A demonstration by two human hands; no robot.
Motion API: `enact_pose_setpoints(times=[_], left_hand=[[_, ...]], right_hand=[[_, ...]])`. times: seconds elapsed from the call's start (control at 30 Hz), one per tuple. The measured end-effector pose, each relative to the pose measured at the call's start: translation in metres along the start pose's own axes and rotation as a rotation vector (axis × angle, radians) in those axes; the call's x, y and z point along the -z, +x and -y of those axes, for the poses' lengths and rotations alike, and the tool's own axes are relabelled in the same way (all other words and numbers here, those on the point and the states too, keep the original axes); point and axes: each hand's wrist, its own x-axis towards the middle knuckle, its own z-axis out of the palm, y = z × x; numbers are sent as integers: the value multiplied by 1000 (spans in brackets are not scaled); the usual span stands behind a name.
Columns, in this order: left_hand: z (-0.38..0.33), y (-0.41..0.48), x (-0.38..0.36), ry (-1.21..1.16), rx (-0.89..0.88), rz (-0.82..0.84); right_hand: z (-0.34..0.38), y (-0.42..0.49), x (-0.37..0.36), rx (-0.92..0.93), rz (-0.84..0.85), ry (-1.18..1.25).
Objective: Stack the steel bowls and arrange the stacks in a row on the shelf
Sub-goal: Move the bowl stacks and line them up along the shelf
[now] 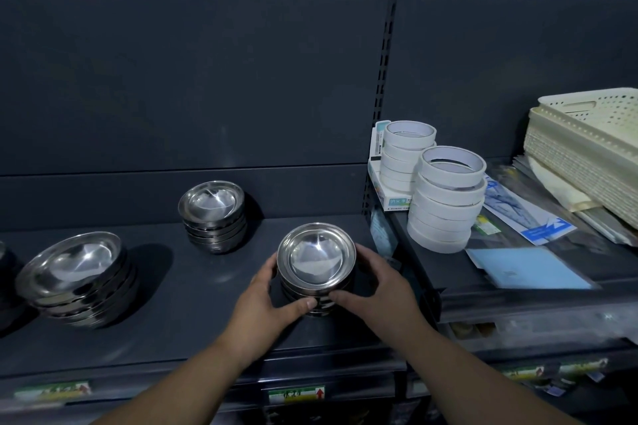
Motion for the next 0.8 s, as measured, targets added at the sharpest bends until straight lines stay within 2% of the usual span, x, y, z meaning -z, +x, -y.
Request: enact_pose_setpoints(times=[0.37, 0.8], left_hand=[[-5, 2, 5, 10, 24, 26], [-12, 7, 6, 8, -46, -1]], right_hand=[[3, -1, 2, -16, -11, -36], [2, -1, 0, -9, -7, -43]])
